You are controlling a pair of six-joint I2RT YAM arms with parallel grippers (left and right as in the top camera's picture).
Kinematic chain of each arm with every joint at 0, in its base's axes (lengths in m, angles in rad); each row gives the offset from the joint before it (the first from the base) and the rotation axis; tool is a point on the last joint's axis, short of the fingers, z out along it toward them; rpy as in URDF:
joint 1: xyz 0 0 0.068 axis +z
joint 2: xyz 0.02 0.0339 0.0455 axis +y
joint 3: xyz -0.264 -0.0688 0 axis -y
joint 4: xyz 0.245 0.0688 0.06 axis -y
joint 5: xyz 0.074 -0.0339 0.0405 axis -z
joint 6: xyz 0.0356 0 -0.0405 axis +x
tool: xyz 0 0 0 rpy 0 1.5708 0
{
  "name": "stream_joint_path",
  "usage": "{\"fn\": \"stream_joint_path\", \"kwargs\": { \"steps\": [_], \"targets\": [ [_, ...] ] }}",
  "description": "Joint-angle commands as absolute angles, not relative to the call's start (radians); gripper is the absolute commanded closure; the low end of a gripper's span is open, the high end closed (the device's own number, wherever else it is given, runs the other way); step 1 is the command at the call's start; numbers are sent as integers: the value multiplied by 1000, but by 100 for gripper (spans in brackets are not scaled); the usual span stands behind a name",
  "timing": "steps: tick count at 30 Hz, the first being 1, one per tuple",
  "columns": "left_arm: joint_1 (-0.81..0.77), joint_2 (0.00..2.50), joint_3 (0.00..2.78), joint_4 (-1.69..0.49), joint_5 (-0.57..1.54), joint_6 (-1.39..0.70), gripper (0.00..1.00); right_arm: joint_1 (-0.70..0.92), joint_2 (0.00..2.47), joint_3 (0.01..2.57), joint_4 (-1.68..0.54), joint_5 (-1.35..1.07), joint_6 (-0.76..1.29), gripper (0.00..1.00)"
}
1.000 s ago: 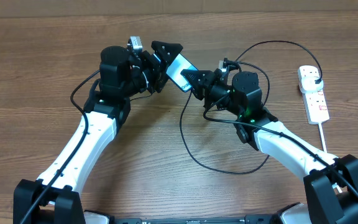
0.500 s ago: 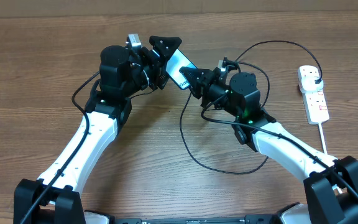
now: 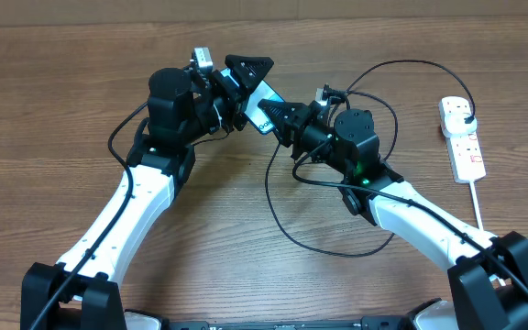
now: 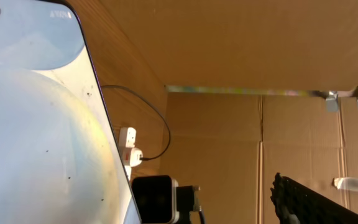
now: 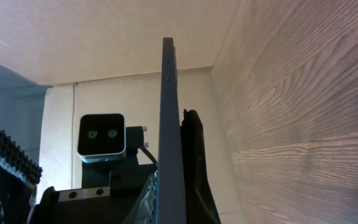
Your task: Plug charger to phone and switch on socket
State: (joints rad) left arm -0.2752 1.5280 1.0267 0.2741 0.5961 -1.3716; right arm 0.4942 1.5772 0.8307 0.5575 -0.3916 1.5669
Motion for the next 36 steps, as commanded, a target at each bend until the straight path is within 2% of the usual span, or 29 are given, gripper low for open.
{"fn": "stream_joint_path", "kwargs": {
  "steps": [1, 5, 7, 9, 15, 22, 36],
  "targets": [
    [-290, 1518, 1045, 295, 657, -1292, 4, 524, 1563, 844, 525, -473, 1532, 96],
    [-284, 1518, 1045, 286, 671, -1293, 17, 524, 1563, 844, 520, -482, 1496, 96],
    [-279, 1518, 1045, 286, 678, -1294, 29, 525, 1563, 844, 507, -485, 1491, 96],
    [-274, 1518, 1045, 286, 684, -1294, 36, 525, 1563, 844, 497, -491, 1491, 96],
    [-273, 1518, 1045, 286, 686, -1283, 53, 525, 1563, 843, 445, -499, 1490, 96],
    [-255, 1526, 1044, 182, 693, -1187, 83, 525, 1567, 834, 353, -490, 1407, 96],
    [-240, 1714, 1042, 244, 813, -1201, 95, 566, 1695, 831, 365, -472, 1385, 96]
  ]
}}
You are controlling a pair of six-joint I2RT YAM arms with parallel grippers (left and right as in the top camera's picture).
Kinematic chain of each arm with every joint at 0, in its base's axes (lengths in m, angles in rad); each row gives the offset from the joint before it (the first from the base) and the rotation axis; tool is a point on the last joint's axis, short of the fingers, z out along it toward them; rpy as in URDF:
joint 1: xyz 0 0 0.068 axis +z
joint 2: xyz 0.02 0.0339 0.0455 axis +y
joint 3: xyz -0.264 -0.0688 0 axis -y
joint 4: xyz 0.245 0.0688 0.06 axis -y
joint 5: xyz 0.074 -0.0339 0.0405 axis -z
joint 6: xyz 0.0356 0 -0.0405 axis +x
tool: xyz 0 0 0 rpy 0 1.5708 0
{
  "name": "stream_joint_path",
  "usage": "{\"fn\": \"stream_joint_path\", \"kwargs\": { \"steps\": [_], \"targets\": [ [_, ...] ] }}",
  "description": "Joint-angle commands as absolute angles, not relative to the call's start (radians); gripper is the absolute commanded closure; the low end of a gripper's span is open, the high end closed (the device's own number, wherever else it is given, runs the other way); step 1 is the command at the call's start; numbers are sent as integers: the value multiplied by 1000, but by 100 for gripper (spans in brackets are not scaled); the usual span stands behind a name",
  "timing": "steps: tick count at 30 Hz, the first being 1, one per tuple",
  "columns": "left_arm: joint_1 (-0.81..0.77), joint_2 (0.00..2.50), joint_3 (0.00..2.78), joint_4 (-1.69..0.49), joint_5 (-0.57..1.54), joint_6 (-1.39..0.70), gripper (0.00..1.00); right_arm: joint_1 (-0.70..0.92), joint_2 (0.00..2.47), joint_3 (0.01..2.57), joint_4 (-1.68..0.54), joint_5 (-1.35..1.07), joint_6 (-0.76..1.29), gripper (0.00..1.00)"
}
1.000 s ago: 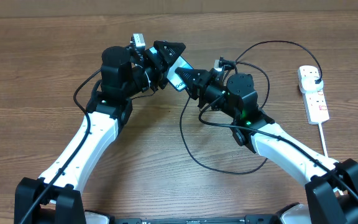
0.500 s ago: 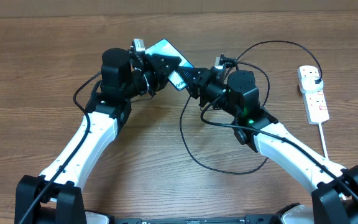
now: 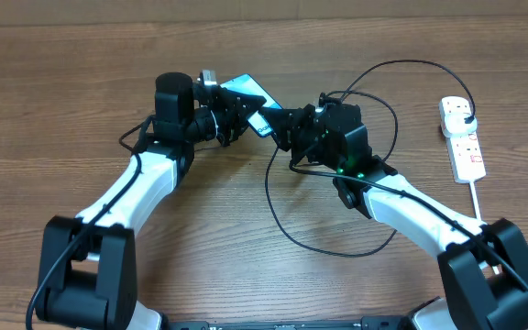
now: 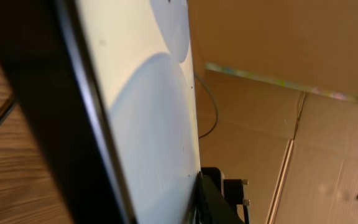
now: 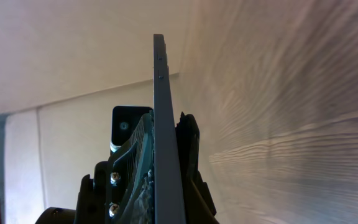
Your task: Plug charger to phone and switch on socket
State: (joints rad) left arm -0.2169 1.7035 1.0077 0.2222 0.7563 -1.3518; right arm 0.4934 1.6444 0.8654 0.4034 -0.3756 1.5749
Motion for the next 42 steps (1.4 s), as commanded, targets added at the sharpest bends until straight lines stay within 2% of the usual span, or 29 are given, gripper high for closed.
{"fn": "stream_joint_path", "kwargs": {
  "steps": [1, 10, 21, 36, 37, 39, 42],
  "targets": [
    [-234, 1720, 1042, 244, 813, -1204, 96, 566, 1700, 831, 364, -471, 1385, 96],
    [-183, 1728, 1042, 249, 813, -1243, 95, 578, 1729, 831, 353, -431, 1378, 96],
    [-184, 1728, 1042, 527, 813, -1394, 95, 625, 1729, 831, 443, -355, 1486, 96],
    [-180, 1728, 1042, 538, 811, -1481, 96, 625, 1731, 831, 458, -326, 1517, 95],
    [-177, 1728, 1042, 537, 812, -1481, 95, 625, 1731, 831, 456, -328, 1512, 70],
    [-170, 1728, 1042, 535, 812, -1481, 96, 623, 1731, 831, 453, -357, 1494, 2],
    [-141, 1728, 1042, 535, 823, -1469, 96, 572, 1725, 831, 416, -442, 1332, 0]
  ]
}}
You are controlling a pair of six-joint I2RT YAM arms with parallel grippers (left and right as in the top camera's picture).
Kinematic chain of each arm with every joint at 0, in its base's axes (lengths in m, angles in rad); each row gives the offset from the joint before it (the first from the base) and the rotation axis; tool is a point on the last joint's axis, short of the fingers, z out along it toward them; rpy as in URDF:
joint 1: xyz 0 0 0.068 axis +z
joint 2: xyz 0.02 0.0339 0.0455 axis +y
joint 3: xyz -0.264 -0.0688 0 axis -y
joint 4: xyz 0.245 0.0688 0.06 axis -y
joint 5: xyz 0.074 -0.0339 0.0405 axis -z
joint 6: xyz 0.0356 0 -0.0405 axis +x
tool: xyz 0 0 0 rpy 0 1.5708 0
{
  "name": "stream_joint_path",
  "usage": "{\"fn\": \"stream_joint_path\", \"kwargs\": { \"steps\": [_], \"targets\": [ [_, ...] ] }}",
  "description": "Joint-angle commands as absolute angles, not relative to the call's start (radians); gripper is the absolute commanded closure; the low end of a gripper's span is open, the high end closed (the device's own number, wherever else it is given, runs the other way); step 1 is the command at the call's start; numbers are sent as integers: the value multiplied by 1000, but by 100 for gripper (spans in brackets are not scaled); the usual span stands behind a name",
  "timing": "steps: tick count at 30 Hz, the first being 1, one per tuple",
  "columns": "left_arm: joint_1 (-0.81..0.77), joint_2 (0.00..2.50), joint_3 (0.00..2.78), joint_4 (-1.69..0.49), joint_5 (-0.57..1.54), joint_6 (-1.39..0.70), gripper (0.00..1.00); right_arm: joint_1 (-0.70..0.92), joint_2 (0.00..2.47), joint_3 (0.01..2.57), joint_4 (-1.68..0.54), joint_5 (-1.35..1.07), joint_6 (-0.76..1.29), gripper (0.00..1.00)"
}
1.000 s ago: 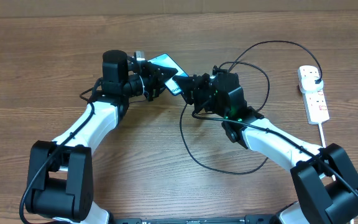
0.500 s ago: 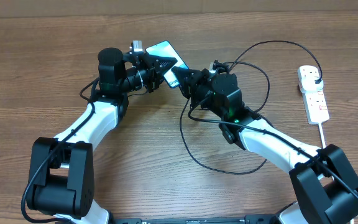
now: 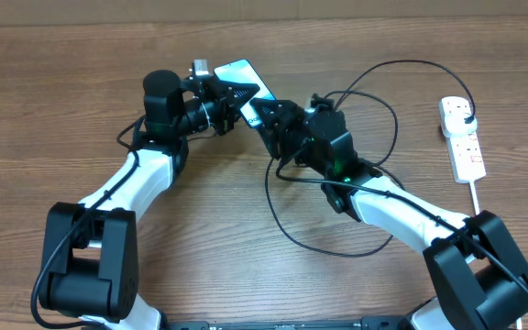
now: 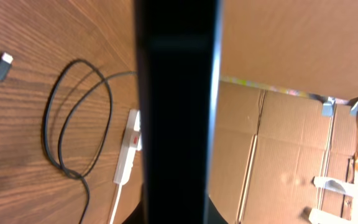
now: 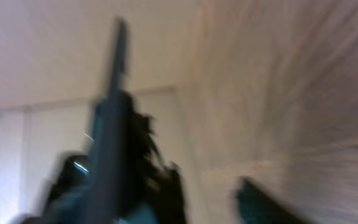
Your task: Plug charger to phone and switch on socket
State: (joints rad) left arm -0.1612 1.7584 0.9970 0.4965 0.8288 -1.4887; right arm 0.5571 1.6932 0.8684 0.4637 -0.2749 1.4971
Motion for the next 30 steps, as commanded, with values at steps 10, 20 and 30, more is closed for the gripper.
{"fn": "stream_joint_path", "kwargs": {
  "steps": [10, 20, 30],
  "targets": [
    [13, 1728, 1042, 307, 991, -1228, 96, 390, 1563, 831, 138, -488, 878, 0],
    [58, 1729, 1042, 243, 1237, -1099, 96, 392, 1401, 831, -197, -313, 590, 0],
    [59, 1730, 1042, 243, 1387, -938, 96, 392, 1316, 831, -304, -284, 544, 0]
  ]
}}
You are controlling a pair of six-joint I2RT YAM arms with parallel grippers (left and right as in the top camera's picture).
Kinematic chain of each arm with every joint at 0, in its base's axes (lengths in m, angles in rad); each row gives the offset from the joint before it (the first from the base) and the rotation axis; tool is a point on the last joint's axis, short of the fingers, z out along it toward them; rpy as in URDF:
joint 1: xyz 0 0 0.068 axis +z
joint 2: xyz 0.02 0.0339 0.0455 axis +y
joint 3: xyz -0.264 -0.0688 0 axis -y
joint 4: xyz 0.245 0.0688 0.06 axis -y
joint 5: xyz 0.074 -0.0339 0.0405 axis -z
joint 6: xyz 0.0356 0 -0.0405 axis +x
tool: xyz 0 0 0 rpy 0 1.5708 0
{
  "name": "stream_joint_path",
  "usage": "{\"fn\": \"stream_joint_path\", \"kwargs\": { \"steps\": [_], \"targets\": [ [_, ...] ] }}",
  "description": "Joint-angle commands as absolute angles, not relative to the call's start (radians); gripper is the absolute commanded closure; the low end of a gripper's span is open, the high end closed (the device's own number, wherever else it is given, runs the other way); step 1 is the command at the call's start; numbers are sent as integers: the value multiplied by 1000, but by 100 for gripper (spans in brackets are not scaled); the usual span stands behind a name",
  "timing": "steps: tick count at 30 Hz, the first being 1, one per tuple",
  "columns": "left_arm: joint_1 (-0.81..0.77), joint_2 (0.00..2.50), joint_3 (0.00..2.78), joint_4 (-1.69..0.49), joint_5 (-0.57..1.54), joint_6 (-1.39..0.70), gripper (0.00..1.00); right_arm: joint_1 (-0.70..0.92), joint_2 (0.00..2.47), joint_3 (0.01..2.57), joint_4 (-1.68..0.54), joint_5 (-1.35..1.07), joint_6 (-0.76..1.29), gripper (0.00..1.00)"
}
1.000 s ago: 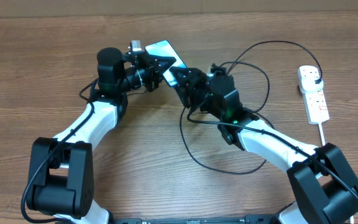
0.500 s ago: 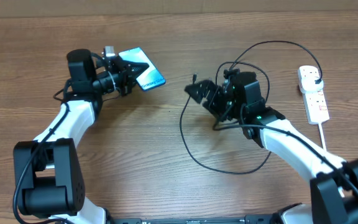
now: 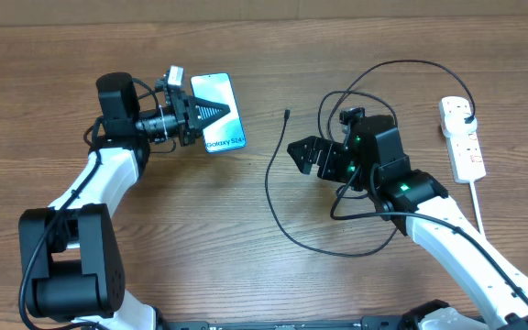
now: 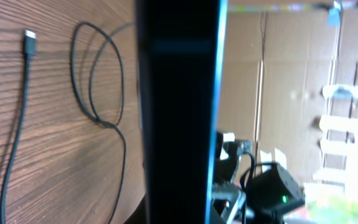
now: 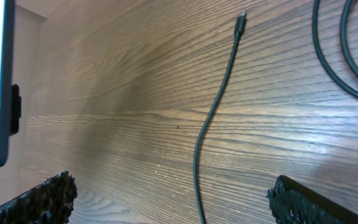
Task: Plug charger to phone and switch on socket
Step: 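Release the phone from the right gripper and move it toward the cable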
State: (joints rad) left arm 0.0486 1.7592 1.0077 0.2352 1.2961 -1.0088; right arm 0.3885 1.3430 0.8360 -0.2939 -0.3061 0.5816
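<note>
The phone [image 3: 218, 90] is held at the table's left, screen up, with my left gripper [image 3: 204, 114] shut on it. In the left wrist view the phone [image 4: 179, 112] is a dark edge-on band filling the middle. The black charger cable [image 3: 273, 197] loops over the table; its free plug [image 3: 286, 114] lies bare on the wood, right of the phone. My right gripper [image 3: 308, 156] hangs open just right of the cable with nothing in it. Below its fingers [image 5: 42, 199] run the cable [image 5: 213, 118] and plug [image 5: 242, 14]. The white socket strip [image 3: 461, 137] lies far right.
The charger's adapter [image 3: 466, 112] sits in the strip's far end, and the strip's white lead [image 3: 478, 203] runs toward the front edge. Cable loops [image 3: 374, 82] lie behind my right arm. Cardboard boxes [image 4: 278, 74] stand beyond the table.
My right gripper has come off the phone, moved back to the right and now stands open over the cable. My left gripper has moved the phone to the left, screen upward.
At first both grippers were on the phone, raised at the table's middle back. It stayed between them, tilted differently, at the second moment. Then the right wrist view was blurred beside the phone. Now only my left gripper has it, farther left.
</note>
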Motion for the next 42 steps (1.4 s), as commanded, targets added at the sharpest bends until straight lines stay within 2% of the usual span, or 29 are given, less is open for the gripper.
{"fn": "stream_joint_path", "kwargs": {
  "steps": [1, 12, 21, 26, 28, 30, 33, 37, 42],
  "targets": [
    [58, 1730, 1042, 243, 1388, -939, 95, 391, 1312, 831, -313, -283, 544, 0],
    [59, 1730, 1042, 108, 1320, -964, 96, 392, 1313, 831, -293, -281, 549, 0],
    [60, 1771, 1042, 111, 1325, -983, 95, 432, 1437, 832, -179, -215, 440, 0],
    [70, 1864, 1042, 231, 1378, -1045, 96, 449, 1508, 832, -122, -104, 439, 0],
    [77, 1913, 1043, 302, 1399, -1102, 95, 449, 1534, 832, -90, -97, 436, 4],
    [82, 1981, 1043, 386, 1407, -1199, 95, 449, 1573, 834, -37, -86, 436, 14],
    [83, 2041, 1043, 432, 1406, -1323, 96, 449, 1614, 840, 4, -56, 437, 20],
    [83, 2090, 1043, 461, 1404, -1481, 95, 449, 1691, 888, 5, -12, 439, 20],
    [80, 2100, 1044, 496, 1372, -1545, 96, 449, 1816, 988, 6, -12, 440, 21]
  ]
}}
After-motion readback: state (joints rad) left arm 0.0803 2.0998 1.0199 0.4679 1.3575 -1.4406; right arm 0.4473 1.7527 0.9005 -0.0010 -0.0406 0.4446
